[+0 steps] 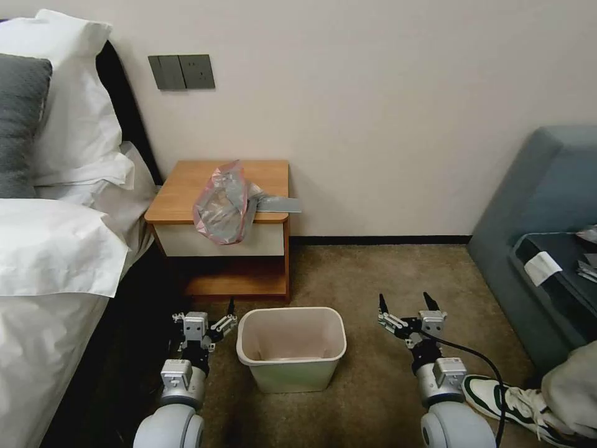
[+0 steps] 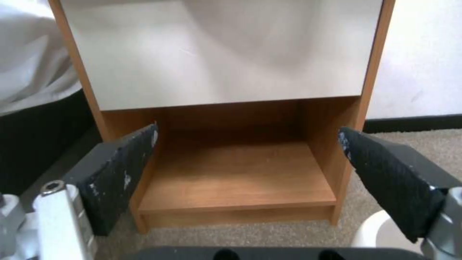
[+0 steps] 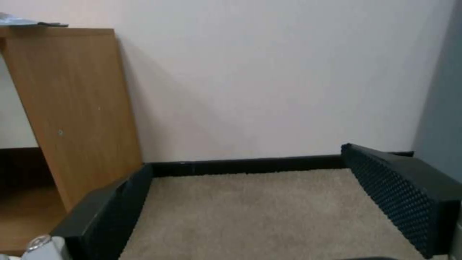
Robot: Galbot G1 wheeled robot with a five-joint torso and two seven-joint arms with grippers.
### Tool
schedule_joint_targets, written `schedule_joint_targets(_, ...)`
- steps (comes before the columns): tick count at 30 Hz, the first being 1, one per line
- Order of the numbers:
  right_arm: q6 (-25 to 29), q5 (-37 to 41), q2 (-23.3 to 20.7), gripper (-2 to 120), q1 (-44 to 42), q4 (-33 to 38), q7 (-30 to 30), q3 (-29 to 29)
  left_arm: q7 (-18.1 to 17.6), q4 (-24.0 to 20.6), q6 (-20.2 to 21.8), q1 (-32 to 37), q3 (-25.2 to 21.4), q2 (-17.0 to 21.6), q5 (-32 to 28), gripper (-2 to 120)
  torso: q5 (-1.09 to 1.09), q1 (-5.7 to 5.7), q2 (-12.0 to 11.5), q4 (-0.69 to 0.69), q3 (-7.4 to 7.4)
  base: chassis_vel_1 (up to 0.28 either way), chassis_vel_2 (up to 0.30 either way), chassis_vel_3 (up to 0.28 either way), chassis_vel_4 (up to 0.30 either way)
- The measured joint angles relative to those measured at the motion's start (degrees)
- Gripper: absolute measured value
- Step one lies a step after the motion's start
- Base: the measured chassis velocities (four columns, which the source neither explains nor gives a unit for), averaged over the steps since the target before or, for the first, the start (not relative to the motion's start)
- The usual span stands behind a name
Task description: Pick up the garbage bag from the table and place it over the trash can.
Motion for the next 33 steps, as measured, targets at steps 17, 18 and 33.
schedule_joint_targets(17, 0.00, 0.00, 0.00, 100, 0.00, 0.00, 0.00, 0.00, 0.00, 0.00, 0.00, 0.00, 0.00, 0.00, 0.00, 98, 0.00, 0.00, 0.00, 0.00, 0.00, 0.000, 0.000, 0.000, 0.000)
schedule_joint_targets(18, 0.00, 0.00, 0.00, 100, 0.00, 0.00, 0.00, 0.00, 0.00, 0.00, 0.00, 0.00, 0.00, 0.00, 0.00, 98, 0.00, 0.00, 0.00, 0.00, 0.00, 0.000, 0.000, 0.000, 0.000)
schedule_joint_targets(33, 0.00, 0.09, -0.11, 100, -0.38, 0.78, -0.01, 0.04, -0.24, -0.31, -0.19, 0.04, -0.01, 0.51, -0.77, 98, 0.00, 0.00, 0.00, 0.01, 0.00, 0.000, 0.000, 0.000, 0.000)
